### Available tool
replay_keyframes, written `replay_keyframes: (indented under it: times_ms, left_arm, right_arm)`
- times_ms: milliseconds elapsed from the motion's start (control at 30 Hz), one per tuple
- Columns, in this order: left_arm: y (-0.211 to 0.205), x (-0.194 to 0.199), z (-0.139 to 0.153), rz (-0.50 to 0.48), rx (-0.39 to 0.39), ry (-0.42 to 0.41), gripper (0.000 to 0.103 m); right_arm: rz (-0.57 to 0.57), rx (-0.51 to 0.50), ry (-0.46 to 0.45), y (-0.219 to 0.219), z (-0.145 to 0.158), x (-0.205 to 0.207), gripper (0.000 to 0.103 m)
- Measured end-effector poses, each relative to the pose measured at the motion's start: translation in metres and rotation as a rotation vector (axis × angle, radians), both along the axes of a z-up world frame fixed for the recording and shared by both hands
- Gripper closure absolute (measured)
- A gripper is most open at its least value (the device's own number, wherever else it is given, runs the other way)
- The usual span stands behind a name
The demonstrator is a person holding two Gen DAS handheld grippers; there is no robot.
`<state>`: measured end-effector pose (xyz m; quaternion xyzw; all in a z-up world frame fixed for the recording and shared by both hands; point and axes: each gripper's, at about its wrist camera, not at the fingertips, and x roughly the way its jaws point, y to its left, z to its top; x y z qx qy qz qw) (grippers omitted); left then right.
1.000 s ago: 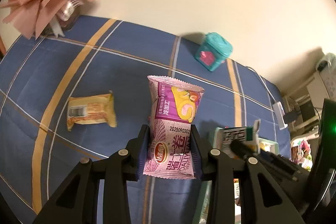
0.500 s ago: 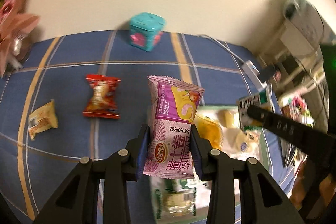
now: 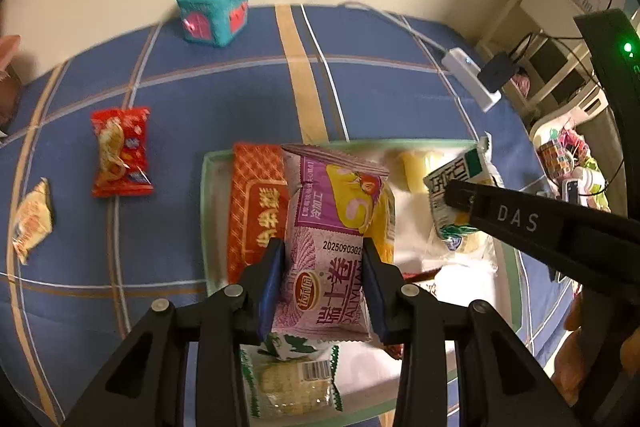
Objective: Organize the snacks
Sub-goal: 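Lift both packs and carry them over the white tray, then open both grippers to drop the pink and biscuit packs into the tray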
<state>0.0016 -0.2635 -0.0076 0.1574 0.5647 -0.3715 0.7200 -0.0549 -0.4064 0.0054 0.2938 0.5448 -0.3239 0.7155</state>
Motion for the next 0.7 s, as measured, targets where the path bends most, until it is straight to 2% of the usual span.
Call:
replay_keyframes:
  times_ms: [33,133,167,233,267,300,433,700]
  left_arm:
    - [-0.001,-0.001,-0.002,-0.004,0.009,0.005,0.063]
    - [-0.002,-0.001,-0.003,-0.003,0.027,-0.006,0.045]
    - [-0.001,-0.001,-0.002,0.0,0.023,-0.004,0.043]
    - [0.001,0.001,0.002,0.006,0.009,0.002,0.043]
    - [0.002,0.003,0.004,0.009,0.001,0.003,0.043]
    - [0.004,0.004,0.007,0.014,-0.008,0.003,0.043]
    - [0.015,0.015,0.021,0.051,-0.046,-0.006,0.039]
    - [0.051,0.051,0.037,0.211,-0.077,-0.039,0.025]
  right_arm:
    - [-0.002,0.014,0.005,0.0,-0.003,0.0,0.075]
    - [-0.007,0.03,0.012,0.0,-0.005,0.0,0.073]
    - [-0.007,0.026,0.012,0.001,-0.004,0.0,0.071]
    - [-0.004,0.012,0.012,0.002,0.001,0.0,0.059]
    - [-0.004,-0.001,0.005,0.002,0.005,-0.001,0.048]
    - [-0.006,-0.005,-0.001,0.002,0.008,-0.001,0.042]
    - [-0.012,-0.025,-0.038,0.002,0.022,-0.002,0.041]
    - [0.012,-0.082,-0.044,0.007,0.039,0.002,0.026]
